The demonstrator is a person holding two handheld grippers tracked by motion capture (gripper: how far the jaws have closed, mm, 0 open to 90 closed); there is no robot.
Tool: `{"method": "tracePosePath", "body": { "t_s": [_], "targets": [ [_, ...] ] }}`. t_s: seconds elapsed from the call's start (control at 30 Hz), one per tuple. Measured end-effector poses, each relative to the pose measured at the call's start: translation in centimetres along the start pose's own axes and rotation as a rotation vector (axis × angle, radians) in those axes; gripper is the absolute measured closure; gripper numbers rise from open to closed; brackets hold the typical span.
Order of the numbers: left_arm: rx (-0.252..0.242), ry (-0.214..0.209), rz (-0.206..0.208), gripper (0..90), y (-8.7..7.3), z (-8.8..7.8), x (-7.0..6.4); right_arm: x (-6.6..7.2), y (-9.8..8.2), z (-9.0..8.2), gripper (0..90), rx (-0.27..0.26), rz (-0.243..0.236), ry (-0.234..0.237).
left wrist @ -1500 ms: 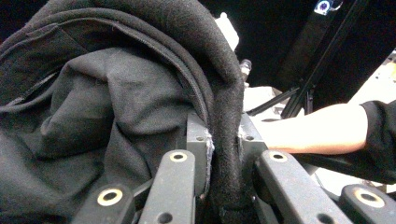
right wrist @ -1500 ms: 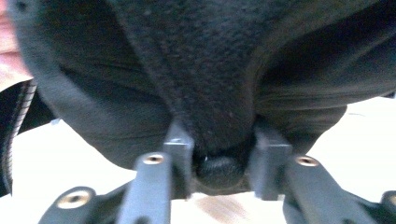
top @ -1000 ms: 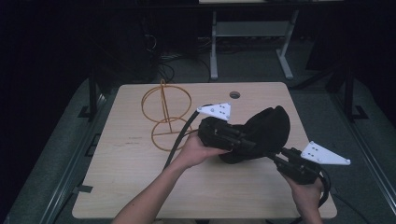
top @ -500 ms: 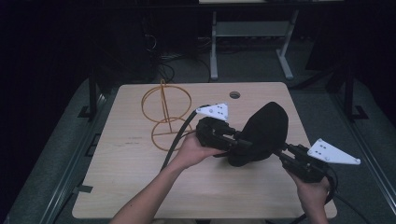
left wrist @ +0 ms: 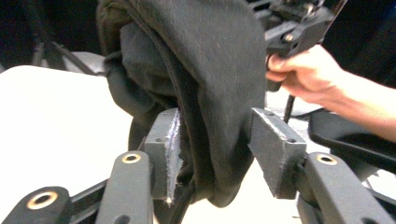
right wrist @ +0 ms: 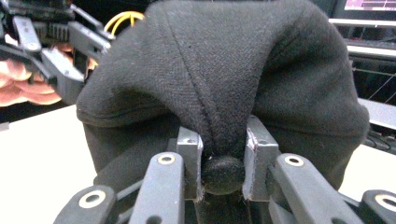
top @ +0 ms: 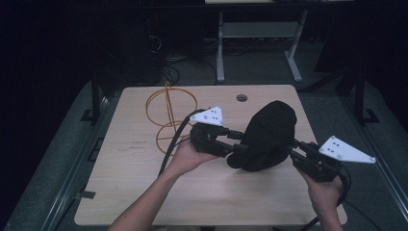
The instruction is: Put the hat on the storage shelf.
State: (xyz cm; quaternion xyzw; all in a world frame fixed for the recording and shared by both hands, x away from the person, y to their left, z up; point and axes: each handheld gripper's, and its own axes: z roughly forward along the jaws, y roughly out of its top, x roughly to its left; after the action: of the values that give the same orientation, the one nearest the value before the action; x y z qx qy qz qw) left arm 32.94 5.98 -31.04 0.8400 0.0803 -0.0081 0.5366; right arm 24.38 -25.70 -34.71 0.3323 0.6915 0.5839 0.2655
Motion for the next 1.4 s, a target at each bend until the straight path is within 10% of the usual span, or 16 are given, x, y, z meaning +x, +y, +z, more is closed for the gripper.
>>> {"method": "tracePosePath", "body": {
  "t_s": [0.6,1.4],
  "targets": [
    [0.045,0.094,0.026,46.5,-3.8,-3.7,-1.2,-1.3,4.9,0.0,72.5,0.001,-0.067,-0.019],
    [0.084,0.217,0.001,36.6,-10.2,-7.2,-2.1,-1.6,10.7,3.6,72.5,0.029,-0.084,0.075]
  ]
}}
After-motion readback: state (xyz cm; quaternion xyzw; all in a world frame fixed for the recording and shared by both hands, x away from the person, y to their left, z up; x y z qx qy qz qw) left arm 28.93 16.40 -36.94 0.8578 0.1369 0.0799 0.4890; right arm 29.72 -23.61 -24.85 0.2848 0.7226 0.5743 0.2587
